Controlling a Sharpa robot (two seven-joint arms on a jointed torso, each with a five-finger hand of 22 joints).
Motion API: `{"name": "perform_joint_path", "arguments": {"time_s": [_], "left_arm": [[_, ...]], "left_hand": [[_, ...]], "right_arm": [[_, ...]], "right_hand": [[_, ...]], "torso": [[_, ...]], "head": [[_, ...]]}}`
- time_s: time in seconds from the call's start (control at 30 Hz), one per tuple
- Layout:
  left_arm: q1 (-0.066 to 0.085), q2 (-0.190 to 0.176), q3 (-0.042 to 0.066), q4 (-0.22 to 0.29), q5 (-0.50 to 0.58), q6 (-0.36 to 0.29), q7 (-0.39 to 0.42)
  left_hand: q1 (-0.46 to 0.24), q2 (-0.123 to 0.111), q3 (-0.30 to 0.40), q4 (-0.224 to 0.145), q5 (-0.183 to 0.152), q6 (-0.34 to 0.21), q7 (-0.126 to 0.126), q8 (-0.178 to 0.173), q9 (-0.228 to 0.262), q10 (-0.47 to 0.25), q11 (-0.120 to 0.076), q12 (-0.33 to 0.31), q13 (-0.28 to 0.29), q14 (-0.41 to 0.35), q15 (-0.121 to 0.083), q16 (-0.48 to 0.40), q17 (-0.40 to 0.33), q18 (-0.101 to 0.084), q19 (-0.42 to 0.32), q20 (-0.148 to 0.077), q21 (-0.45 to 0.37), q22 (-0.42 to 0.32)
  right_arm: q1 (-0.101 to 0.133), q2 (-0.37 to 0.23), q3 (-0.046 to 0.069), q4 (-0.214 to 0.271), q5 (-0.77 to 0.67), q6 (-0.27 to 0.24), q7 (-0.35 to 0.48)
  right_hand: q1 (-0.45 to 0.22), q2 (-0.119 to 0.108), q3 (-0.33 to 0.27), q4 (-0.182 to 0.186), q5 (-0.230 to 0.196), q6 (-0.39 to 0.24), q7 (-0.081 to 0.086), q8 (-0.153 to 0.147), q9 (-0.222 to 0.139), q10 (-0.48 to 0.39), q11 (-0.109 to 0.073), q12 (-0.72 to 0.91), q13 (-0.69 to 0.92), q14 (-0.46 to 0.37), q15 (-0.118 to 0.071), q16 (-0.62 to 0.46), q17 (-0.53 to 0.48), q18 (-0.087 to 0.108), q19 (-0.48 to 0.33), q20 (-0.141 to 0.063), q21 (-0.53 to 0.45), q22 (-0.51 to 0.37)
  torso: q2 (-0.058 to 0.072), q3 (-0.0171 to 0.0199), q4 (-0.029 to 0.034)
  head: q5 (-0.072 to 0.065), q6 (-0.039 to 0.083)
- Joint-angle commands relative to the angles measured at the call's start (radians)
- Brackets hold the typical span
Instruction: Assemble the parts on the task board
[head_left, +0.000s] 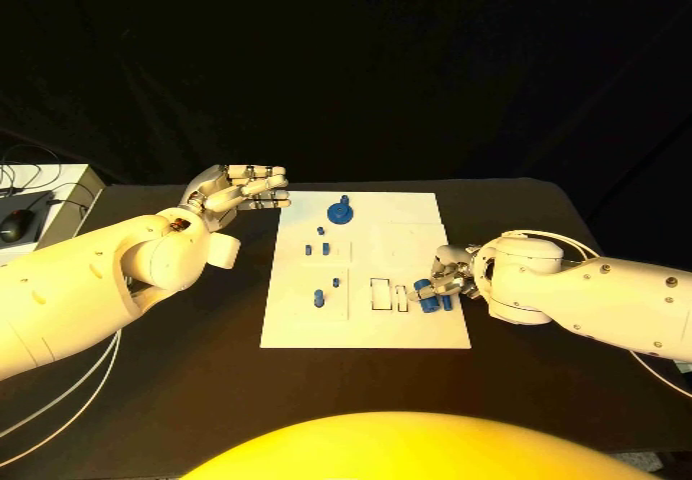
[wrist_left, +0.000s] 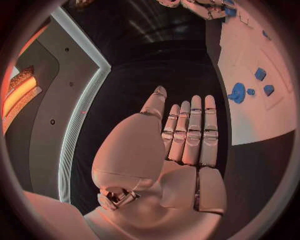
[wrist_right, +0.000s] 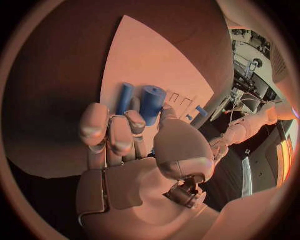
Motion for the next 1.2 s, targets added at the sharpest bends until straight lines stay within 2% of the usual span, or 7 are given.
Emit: {"name": "perform_joint_path", "arguments": {"time_s": [0.03, 0.1, 0.17, 0.27, 0.37, 0.77, 1.2], "left_arm": [[0.0, 0.001, 0.001, 0.003, 0.003, 0.009, 0.005], [0.0, 0.001, 0.001, 0.003, 0.003, 0.009, 0.004], [0.0, 0.001, 0.001, 0.003, 0.003, 0.009, 0.003], [0.0, 0.002, 0.001, 0.002, 0.003, 0.009, 0.002], [0.0, 0.002, 0.001, 0.002, 0.003, 0.01, 0.001], [0.0, 0.004, 0.001, 0.0, 0.003, 0.011, -0.004], [0.0, 0.003, 0.001, 0.002, 0.004, 0.016, -0.013]], "left_hand": [[-0.005, -0.007, 0.001, 0.007, 0.001, -0.004, 0.003, -0.004, -0.001, -0.007, 0.0, -0.003, 0.0, 0.001, 0.006, 0.001, 0.001, -0.01, 0.004, 0.001, 0.006, -0.001], [-0.005, -0.005, 0.002, 0.008, 0.001, -0.004, 0.004, -0.004, -0.001, -0.007, 0.0, -0.003, 0.0, 0.001, 0.006, 0.001, 0.001, -0.01, 0.004, 0.001, 0.006, -0.001], [-0.005, -0.005, 0.002, 0.008, 0.001, -0.004, 0.004, -0.004, -0.001, -0.007, 0.0, -0.003, 0.0, 0.001, 0.006, 0.001, 0.001, -0.01, 0.004, 0.001, 0.006, -0.002], [-0.004, -0.003, 0.003, 0.008, 0.001, -0.004, 0.004, -0.004, -0.001, -0.008, 0.0, -0.003, 0.0, 0.001, 0.007, 0.001, 0.001, -0.01, 0.004, 0.001, 0.006, -0.002], [-0.004, -0.003, 0.003, 0.008, 0.001, -0.004, 0.004, -0.004, -0.001, -0.008, 0.0, -0.003, 0.0, 0.001, 0.007, 0.001, 0.001, -0.01, 0.004, 0.001, 0.006, -0.002], [-0.004, -0.003, 0.006, 0.01, 0.002, -0.002, 0.005, -0.004, -0.001, -0.008, 0.0, -0.003, 0.0, 0.001, 0.006, 0.001, 0.001, -0.01, 0.004, 0.001, 0.006, -0.002], [-0.008, 0.0, 0.007, 0.017, 0.002, -0.002, 0.007, -0.004, -0.001, -0.011, 0.001, -0.004, 0.0, 0.0, 0.007, 0.001, 0.001, -0.01, 0.004, 0.001, 0.006, -0.003]], "right_arm": [[-0.013, 0.003, -0.008, 0.004, -0.003, 0.014, -0.004], [-0.013, 0.002, -0.008, 0.008, 0.007, -0.004, -0.001], [-0.013, -0.001, -0.008, 0.013, 0.023, -0.024, 0.003], [-0.01, -0.01, -0.008, 0.028, 0.071, -0.069, 0.008], [-0.003, -0.016, -0.006, 0.038, 0.104, -0.093, 0.01], [0.048, -0.03, 0.0, 0.088, 0.265, -0.126, 0.01], [0.057, 0.03, 0.0, 0.065, 0.317, -0.111, 0.006]], "right_hand": [[0.028, 0.005, 0.009, -0.023, 0.096, -0.007, -0.004, -0.014, -0.001, -0.005, 0.002, -0.007, 0.0, 0.008, 0.001, 0.003, 0.001, -0.013, 0.059, -0.002, 0.004, 0.122], [0.043, 0.013, 0.018, -0.041, 0.174, -0.007, -0.004, -0.014, -0.001, -0.006, 0.001, -0.009, -0.002, 0.008, 0.0, 0.002, 0.001, -0.013, 0.059, -0.003, 0.004, 0.122], [0.058, 0.021, 0.031, -0.059, 0.206, -0.009, -0.006, -0.015, -0.001, -0.007, 0.0, -0.011, -0.003, 0.009, -0.001, 0.002, 0.002, -0.014, 0.059, -0.003, 0.005, 0.123], [0.042, -0.008, 0.169, -0.081, 0.161, -0.012, 0.0, -0.034, -0.02, -0.014, 0.002, -0.018, -0.008, 0.009, 0.0, 0.004, 0.011, -0.015, 0.06, -0.003, 0.019, 0.125], [0.027, -0.019, 0.206, -0.091, 0.155, -0.011, -0.001, -0.033, -0.02, -0.015, 0.003, -0.016, -0.009, 0.01, 0.001, 0.006, 0.016, -0.015, 0.06, -0.002, 0.026, 0.126], [0.016, -0.021, 0.228, -0.104, 0.152, -0.009, -0.004, -0.026, -0.015, -0.014, 0.001, -0.013, -0.01, 0.011, 0.0, 0.006, 0.02, -0.016, 0.059, -0.002, 0.036, 0.128], [0.009, -0.019, 0.228, -0.104, 0.138, -0.009, -0.004, -0.023, -0.012, -0.015, 0.001, -0.014, -0.012, 0.01, 0.0, 0.005, 0.02, -0.017, 0.058, -0.003, 0.044, 0.129]], "torso": [[0.0, 0.0007, -0.0002], [0.001, 0.0012, -0.0001], [0.001, 0.0011, -0.0004], [0.001, 0.0006, -0.0003], [0.001, 0.0005, 0.0], [0.001, -0.0001, -0.0015], [0.001, -0.0006, 0.0004]], "head": [[0.0, 0.0], [0.001, 0.0], [0.004, 0.0], [0.004, 0.0], [0.004, 0.0], [0.003, 0.0], [0.003, 0.0]]}}
